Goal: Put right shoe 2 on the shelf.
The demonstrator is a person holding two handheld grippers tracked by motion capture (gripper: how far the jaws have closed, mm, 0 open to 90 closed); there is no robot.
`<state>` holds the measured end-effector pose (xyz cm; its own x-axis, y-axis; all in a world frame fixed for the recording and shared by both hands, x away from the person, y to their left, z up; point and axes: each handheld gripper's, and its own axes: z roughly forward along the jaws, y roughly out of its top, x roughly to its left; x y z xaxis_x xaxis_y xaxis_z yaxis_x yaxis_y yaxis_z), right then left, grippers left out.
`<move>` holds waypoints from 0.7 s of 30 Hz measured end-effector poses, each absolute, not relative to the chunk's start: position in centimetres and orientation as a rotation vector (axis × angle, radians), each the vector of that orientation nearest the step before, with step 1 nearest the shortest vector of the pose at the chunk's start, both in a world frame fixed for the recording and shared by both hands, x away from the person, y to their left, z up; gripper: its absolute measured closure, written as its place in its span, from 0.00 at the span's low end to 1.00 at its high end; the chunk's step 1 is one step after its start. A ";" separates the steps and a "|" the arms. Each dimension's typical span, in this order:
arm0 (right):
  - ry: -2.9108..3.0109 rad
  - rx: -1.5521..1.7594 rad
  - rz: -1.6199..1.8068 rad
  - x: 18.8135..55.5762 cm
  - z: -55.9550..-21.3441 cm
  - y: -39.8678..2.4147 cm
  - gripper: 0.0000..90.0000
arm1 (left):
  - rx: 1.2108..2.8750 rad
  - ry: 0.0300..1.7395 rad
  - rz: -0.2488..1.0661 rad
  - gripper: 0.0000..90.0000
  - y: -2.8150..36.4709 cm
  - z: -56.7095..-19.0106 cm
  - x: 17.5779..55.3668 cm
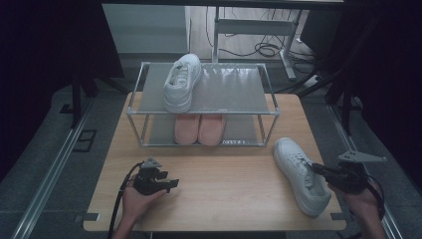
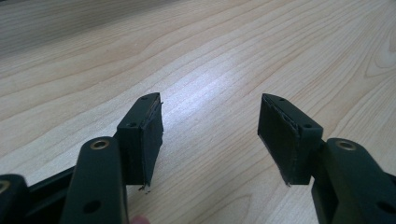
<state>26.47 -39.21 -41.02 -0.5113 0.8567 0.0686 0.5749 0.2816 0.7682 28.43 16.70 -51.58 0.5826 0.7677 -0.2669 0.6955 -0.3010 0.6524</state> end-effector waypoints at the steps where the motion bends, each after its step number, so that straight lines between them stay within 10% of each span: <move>1: 2.199 1.302 1.082 26.6 -41.1 -39.4 0.99 | 2.061 1.160 0.122 0.45 16.7 -51.6 28.4; 21: 2.200 1.420 0.997 28.3 -43.0 -41.6 0.63 | 2.059 1.163 0.120 0.45 16.7 -51.6 28.4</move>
<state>28.28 -41.65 -43.03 -0.4438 0.8917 0.0886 0.6546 0.2551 0.7116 28.41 16.66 -51.64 0.5818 0.7681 -0.2675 0.6972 -0.3016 0.6504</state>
